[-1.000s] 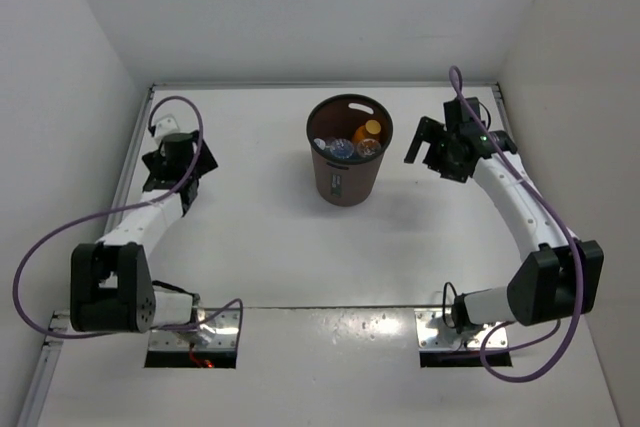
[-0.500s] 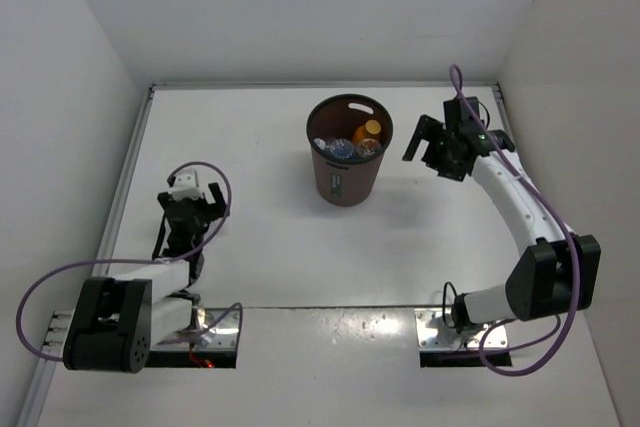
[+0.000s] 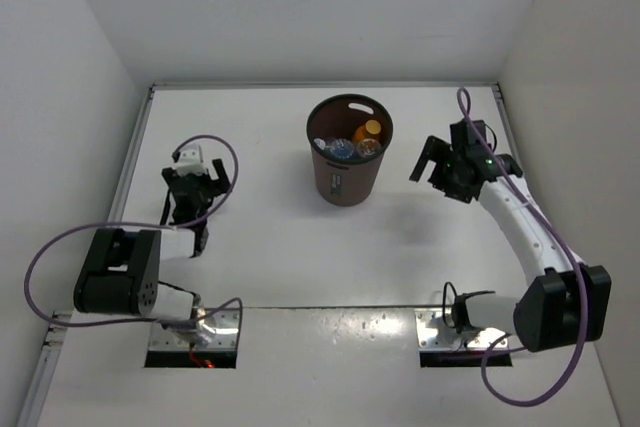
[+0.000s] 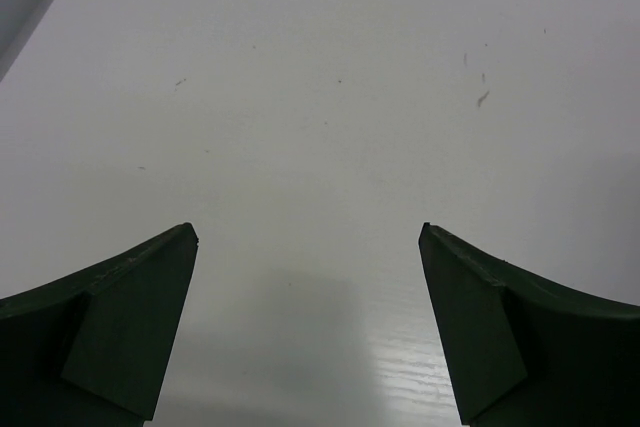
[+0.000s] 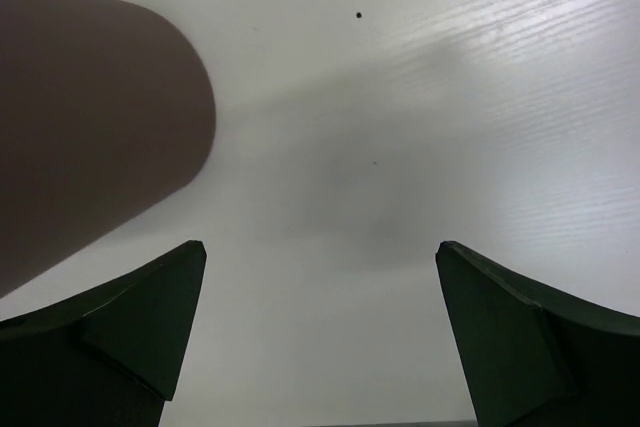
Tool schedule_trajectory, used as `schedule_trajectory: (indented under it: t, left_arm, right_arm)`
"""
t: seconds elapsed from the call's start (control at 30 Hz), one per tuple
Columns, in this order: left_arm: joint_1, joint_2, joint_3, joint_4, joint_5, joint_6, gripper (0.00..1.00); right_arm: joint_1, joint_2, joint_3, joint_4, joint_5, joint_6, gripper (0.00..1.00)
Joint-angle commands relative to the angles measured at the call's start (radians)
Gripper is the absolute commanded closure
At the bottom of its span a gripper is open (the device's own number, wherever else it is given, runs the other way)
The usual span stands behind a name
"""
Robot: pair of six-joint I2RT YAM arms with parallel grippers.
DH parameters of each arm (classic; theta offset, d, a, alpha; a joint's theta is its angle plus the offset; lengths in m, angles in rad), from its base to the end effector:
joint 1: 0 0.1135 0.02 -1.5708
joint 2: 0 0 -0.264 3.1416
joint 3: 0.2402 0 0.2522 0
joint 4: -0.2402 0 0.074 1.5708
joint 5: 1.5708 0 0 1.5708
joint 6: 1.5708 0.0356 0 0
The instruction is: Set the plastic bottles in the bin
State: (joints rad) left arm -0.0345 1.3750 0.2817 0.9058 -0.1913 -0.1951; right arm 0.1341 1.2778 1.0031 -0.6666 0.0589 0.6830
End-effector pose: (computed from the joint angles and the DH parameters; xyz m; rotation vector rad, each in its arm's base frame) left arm 0.2416 -0.0016 0.1622 -0.2788 1.7325 0.0008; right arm 0.2582 0.0327 0.2690 0.7088 2.4279 0.2587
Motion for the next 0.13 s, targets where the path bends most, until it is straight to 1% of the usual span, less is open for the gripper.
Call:
schedule_trajectory:
  t: [0.0, 0.1]
  left_arm:
    - [-0.021, 0.041, 0.042, 0.028, 0.009, -0.009, 0.0]
    - [-0.036, 0.079, 0.077, 0.028, 0.078, 0.052, 0.0]
  right_arm:
    - [-0.005, -0.081, -0.02, -0.031, 0.028, 0.03, 0.0]
    - [-0.005, -0.127, -0.056, -0.047, 0.028, 0.039, 0.0]
